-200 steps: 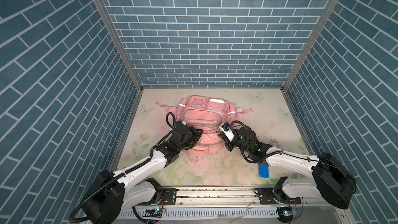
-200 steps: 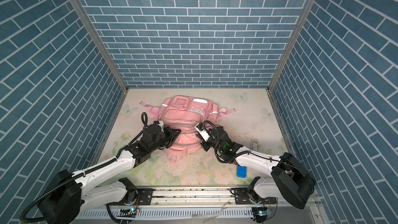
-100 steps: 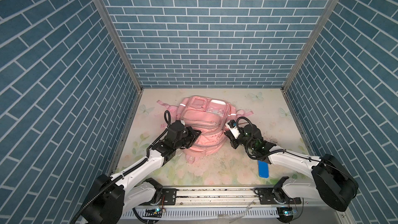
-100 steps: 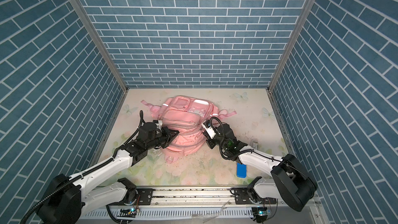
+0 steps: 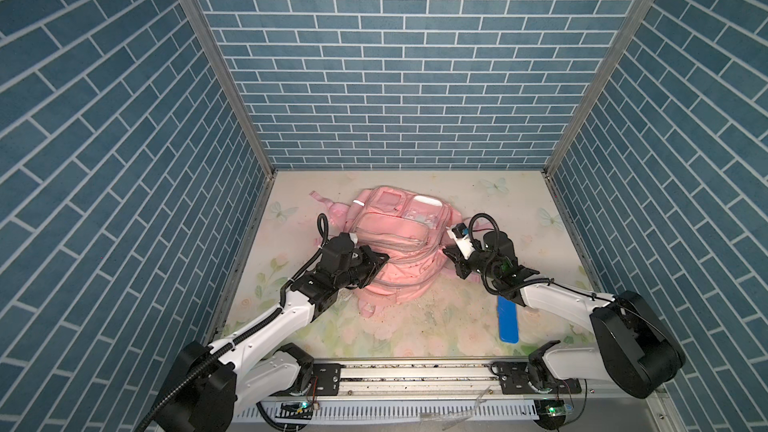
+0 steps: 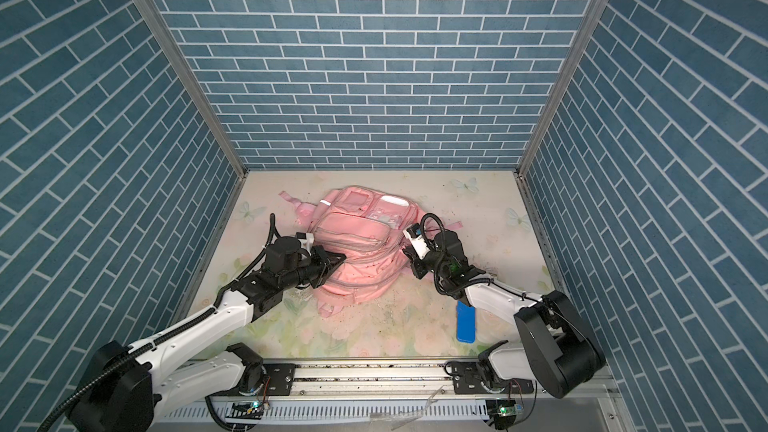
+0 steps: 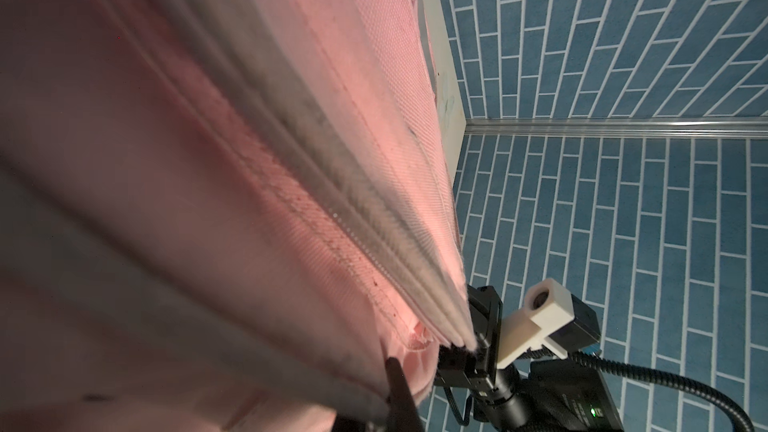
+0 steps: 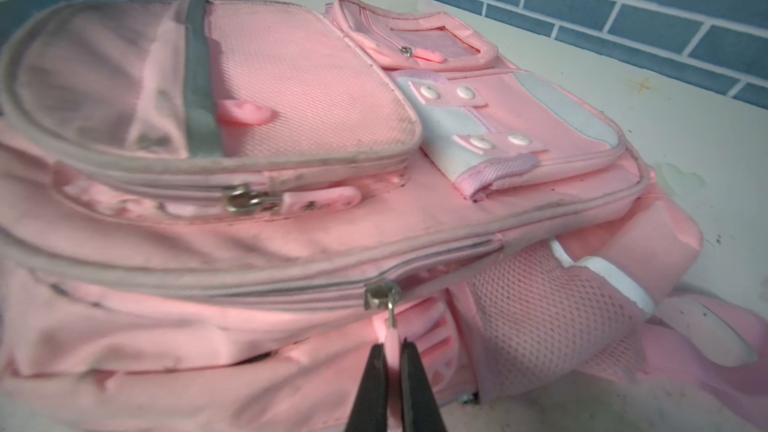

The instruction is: Pack the student bag

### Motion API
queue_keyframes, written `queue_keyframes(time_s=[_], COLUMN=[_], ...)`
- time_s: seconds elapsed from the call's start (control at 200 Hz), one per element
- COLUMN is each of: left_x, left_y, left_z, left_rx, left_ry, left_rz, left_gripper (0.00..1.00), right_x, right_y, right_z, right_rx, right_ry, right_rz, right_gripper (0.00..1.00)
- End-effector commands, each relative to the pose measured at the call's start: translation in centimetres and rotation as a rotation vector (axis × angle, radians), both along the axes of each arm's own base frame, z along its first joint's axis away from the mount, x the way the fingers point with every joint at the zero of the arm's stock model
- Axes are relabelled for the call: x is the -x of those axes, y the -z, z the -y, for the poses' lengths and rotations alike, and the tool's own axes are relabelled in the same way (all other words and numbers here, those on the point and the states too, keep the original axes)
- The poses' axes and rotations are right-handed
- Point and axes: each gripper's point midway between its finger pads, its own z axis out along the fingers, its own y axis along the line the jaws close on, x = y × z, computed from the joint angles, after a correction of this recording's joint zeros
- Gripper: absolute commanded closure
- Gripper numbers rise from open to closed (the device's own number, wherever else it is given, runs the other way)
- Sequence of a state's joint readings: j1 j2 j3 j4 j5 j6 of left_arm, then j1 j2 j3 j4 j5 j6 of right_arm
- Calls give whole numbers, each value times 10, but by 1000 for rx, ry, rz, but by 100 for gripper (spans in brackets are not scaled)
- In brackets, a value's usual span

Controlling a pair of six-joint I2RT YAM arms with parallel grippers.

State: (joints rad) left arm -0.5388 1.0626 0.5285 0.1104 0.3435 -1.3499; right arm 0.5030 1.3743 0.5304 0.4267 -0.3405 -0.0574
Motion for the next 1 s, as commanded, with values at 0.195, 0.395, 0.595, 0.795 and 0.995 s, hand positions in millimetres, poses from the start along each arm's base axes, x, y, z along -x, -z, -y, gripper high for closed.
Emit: queue_keyframes(time_s=[0.195,0.395,0.595,0.795,0.995], left_x=[-10,-10,-7,-2,0], left_y=[-13,-13,-13,-9,-6], left_z=[-11,-10,-8,5,9], left_rx=[-1,5,27,77,89], left_ry=[-57,-56,-69,-73,-113], left_rz=[56,55,59,58,74], left_gripper=[100,100,100,100,100], right_x=[-46,-60,-86,-114,-126], right_y=[-12,-6,8,13,13], right_z=[12,13,15,11,-1], right_rx=[25,64,129,169,144], right_ry=[90,119,183,227,218], right_rz=[16,11,-29,-59,-109], right_gripper=[100,100,100,96,73])
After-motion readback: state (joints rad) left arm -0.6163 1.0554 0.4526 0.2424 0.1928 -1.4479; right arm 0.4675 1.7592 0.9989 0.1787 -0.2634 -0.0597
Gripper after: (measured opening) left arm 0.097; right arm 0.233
